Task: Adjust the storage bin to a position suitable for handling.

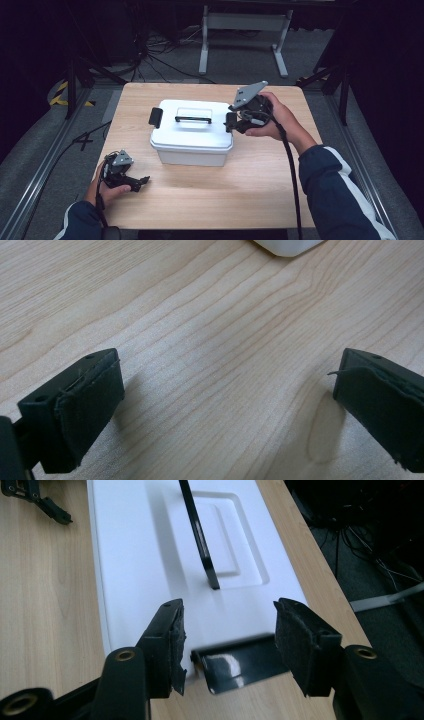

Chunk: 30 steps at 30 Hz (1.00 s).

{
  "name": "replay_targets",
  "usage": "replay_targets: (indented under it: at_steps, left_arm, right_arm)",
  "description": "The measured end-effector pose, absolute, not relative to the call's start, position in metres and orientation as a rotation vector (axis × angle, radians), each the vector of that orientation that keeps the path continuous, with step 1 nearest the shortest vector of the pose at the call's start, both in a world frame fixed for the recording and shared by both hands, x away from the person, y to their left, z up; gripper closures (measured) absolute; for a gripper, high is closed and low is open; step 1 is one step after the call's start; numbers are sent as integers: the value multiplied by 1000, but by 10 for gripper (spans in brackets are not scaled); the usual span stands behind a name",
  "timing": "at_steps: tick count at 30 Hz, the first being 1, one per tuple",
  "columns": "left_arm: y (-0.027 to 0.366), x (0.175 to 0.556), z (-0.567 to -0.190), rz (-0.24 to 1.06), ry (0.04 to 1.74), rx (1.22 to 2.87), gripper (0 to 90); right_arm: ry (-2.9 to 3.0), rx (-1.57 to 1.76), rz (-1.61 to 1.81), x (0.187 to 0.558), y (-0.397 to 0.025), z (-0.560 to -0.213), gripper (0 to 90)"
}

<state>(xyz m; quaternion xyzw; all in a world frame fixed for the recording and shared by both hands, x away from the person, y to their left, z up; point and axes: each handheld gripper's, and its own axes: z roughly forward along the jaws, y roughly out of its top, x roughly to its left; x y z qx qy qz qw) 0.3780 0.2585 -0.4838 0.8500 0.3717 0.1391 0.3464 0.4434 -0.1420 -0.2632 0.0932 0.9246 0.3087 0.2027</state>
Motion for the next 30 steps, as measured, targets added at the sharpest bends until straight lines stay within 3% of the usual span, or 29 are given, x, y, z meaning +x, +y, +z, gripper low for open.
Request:
replay_targets:
  at_steps: [11,27,30]
  left_arm:
    - [259,378,-484,362,959,2210,3]
    - [259,378,-483,361,963,2211,2]
    - [259,378,-483,354,964,2212,2]
  right_arm:
    - [2692,159,695,461,-89,-275,487]
    - [2731,154,563,478,-67,-294,787]
    - [2718,146,560,478,-65,-293,809]
